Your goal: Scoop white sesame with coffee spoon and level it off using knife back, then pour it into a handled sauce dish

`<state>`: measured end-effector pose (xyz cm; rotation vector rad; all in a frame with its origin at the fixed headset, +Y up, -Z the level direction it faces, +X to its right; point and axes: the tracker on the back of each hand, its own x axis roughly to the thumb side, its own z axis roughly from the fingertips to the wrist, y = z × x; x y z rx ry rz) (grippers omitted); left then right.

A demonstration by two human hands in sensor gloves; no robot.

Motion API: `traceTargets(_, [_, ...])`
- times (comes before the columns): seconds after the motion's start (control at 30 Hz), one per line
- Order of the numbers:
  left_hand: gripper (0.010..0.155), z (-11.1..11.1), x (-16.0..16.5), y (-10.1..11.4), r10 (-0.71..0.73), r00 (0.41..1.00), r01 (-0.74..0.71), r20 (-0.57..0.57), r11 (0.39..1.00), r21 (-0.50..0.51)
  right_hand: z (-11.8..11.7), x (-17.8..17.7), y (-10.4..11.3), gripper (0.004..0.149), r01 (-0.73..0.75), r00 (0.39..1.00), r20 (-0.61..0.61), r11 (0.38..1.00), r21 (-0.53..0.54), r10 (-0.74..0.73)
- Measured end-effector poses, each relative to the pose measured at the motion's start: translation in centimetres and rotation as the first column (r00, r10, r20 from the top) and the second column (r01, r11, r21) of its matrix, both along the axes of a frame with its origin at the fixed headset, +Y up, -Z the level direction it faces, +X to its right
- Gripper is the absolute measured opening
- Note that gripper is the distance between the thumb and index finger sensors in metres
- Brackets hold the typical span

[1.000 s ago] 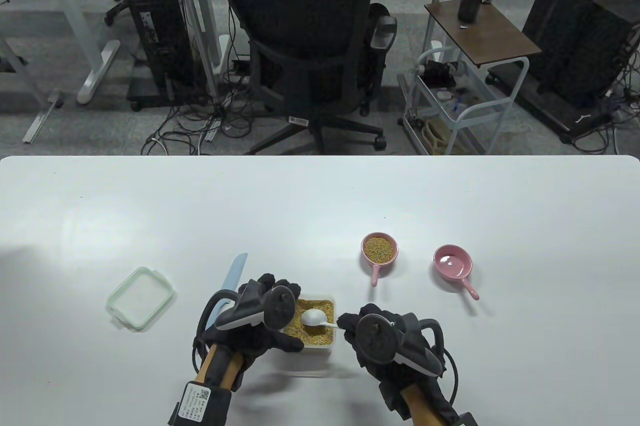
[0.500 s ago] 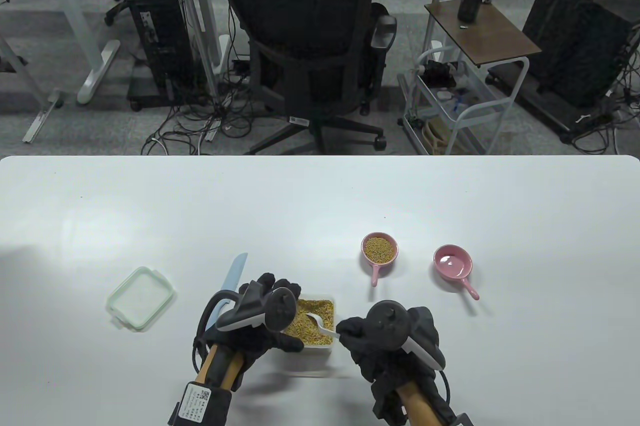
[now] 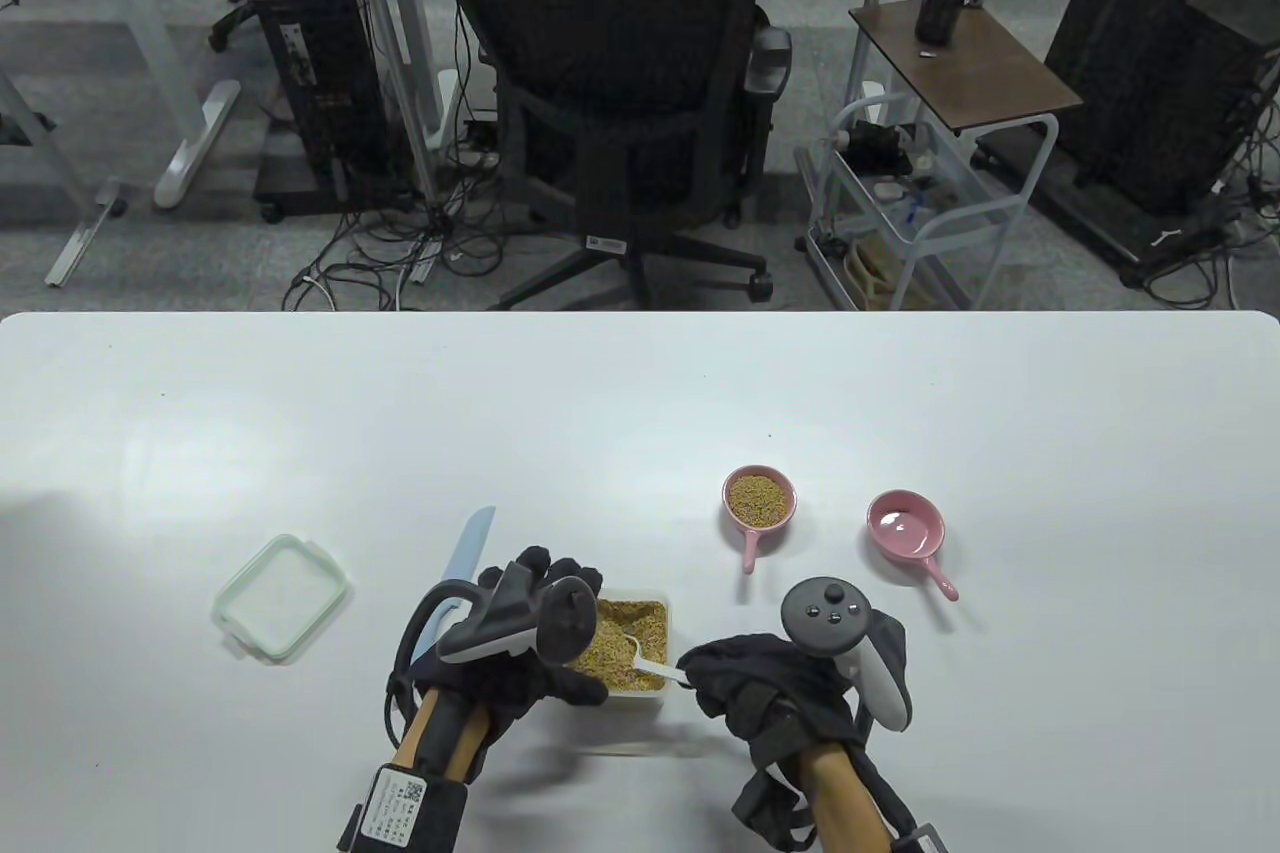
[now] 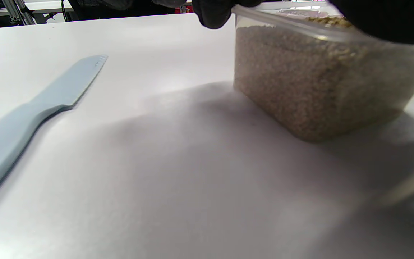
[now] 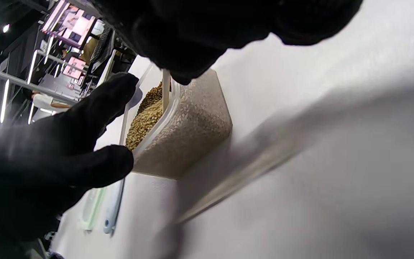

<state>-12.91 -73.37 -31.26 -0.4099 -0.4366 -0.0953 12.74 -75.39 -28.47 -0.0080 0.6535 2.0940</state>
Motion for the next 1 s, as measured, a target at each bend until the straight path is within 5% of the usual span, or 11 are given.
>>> traceTargets(0.47, [0.107,0.0,0.1,0.0,-0.001,1.000,0.001,-0.004,1.000,-0.007,-0.1,1.9,0.0,0.039,0.173,0.983,0.057,0.985,-0.010,-0.172])
traceTargets(1.0, [0.106,0.0,-0.3,-0.2,0.028,1.000,-0.028,-0.008,0.999,-0.023,-0.2,2.1,-0.2,0.039,0.177,0.982,0.061,0.984,-0.006,-0.176])
